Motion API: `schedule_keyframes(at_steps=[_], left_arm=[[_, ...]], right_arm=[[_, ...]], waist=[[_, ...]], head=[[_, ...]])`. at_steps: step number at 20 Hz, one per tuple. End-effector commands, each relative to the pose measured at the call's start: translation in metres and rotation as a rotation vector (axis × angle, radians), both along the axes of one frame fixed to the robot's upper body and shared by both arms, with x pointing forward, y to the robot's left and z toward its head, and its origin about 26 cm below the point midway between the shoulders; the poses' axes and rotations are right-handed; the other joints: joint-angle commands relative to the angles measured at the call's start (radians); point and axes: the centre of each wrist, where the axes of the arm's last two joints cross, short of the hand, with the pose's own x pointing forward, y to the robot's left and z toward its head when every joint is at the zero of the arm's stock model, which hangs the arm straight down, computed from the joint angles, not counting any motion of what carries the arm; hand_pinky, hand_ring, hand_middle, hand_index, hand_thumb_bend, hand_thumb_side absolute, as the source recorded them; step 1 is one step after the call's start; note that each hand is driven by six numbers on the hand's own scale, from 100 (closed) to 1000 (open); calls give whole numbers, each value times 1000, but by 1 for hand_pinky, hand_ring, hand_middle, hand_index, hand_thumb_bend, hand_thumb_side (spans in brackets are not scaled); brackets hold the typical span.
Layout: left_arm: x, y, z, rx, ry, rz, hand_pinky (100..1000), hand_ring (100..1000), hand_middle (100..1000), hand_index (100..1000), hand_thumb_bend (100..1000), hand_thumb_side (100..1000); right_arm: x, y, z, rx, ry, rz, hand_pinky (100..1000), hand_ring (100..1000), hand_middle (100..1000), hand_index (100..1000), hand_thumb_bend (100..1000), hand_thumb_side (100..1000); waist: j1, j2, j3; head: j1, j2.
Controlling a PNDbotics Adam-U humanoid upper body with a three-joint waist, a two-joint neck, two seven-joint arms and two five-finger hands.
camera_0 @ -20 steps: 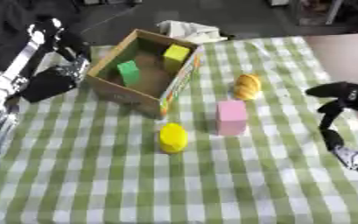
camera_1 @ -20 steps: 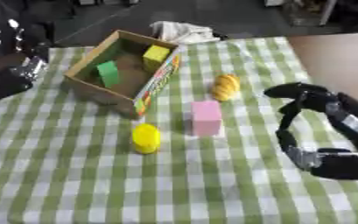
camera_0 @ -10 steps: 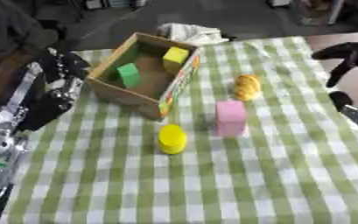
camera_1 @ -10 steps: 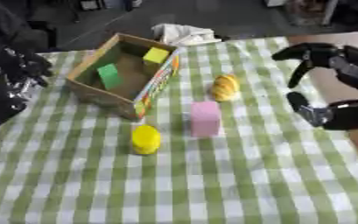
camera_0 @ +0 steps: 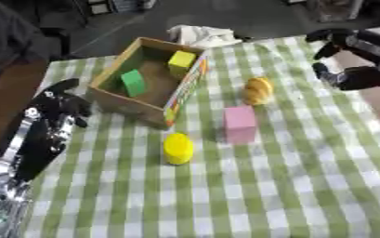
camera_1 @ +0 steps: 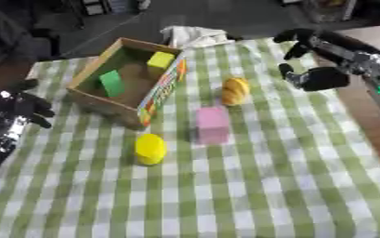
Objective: Pick up objects on the table and place them in the box.
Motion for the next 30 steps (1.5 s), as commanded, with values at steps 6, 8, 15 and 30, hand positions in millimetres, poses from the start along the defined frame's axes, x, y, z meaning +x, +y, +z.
schedule_keyframes(at_steps=[6, 8, 15, 30], left_arm=[[-1, -11, 6, -25, -31, -88, 554, 615, 584, 895, 100, 671], [-1, -13, 6, -31, -32, -103, 555, 616, 584, 895, 100, 670], [0, -18, 6, -34, -52, -160, 558, 617, 584, 895, 100, 665], [0, -21, 6, -33, -55, -191, 559, 618, 583, 895, 100, 667]], right_arm=[[21, -9, -14, -30, -26, -129, 839, 823, 984, 947, 100, 459], [23, -8, -19, -31, -22, -148, 843, 829, 985, 948, 100, 476], [27, -8, -39, -52, 2, -220, 849, 837, 985, 948, 100, 541], [31, 9, -61, -39, 13, -235, 842, 822, 964, 939, 100, 656]], waist=[[-4, -14, 35], [-3, -14, 42], [4, -11, 59], [13, -6, 79]], head=[[-85, 4], [-98, 4], [-117, 4], [-131, 4]])
